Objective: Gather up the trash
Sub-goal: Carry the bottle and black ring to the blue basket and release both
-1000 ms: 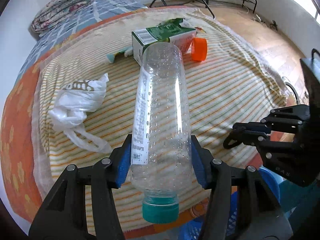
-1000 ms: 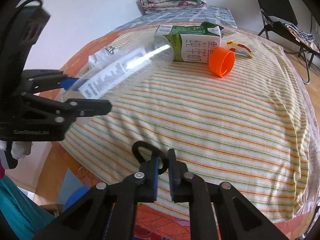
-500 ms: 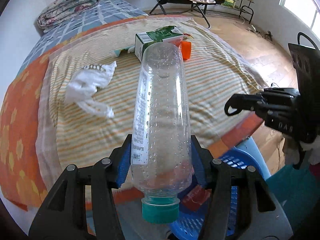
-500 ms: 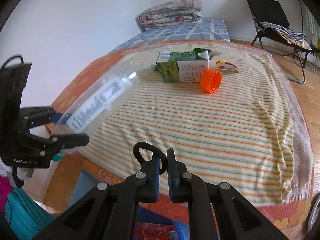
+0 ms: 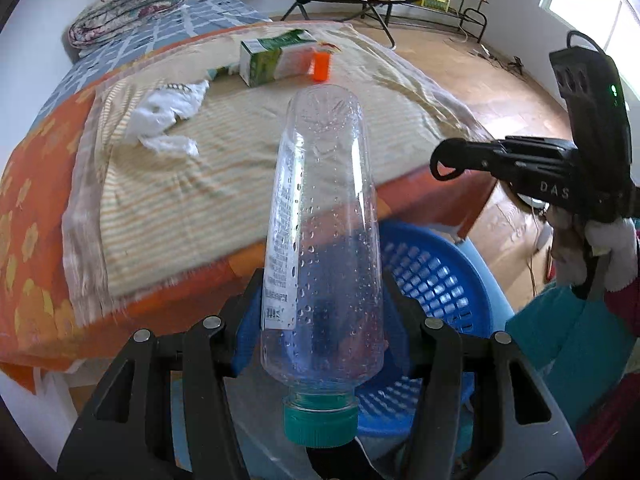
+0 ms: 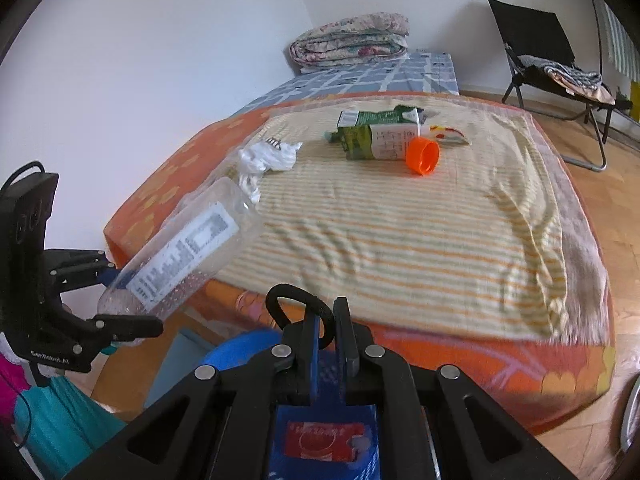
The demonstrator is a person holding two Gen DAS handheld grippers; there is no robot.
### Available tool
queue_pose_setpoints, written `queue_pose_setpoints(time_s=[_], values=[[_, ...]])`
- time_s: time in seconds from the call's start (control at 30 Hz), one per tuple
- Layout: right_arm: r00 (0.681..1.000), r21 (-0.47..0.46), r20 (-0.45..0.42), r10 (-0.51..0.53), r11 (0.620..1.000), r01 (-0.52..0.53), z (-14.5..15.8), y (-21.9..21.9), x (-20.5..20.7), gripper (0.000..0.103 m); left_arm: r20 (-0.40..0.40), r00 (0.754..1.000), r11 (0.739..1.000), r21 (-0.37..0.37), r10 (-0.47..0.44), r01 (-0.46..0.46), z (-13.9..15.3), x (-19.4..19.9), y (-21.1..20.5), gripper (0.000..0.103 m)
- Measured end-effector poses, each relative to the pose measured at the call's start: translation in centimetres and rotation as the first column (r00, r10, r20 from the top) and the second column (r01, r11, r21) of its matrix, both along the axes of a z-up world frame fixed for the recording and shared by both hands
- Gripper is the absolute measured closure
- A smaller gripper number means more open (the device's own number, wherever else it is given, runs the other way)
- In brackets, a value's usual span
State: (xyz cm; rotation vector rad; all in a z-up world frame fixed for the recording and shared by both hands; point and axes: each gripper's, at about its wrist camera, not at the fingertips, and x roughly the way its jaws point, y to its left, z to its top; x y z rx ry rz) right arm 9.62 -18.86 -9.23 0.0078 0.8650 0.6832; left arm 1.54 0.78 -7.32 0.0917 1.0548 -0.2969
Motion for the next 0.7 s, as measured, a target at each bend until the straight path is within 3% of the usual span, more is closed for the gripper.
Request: queue_pose_setpoints(time_s=[0.33,0.7], values=[[0.999,-0.017,-0.037,0.008,1.000,-0.009,-1.9,-1.0,-3.2,0.098,-0.085,0.995,0.999,-0.012,-0.046,0.045,-3.0,-3.9,-1.9,0.048],[0.997,-0.054,-0.073,0.021,0.998,-0.024,-3.9,-0.7,-4.8,0.098,-0.149,0.986,0.997,-0.002,-0.080,0.081,-5.1,-5.6,-3.3,0.048]])
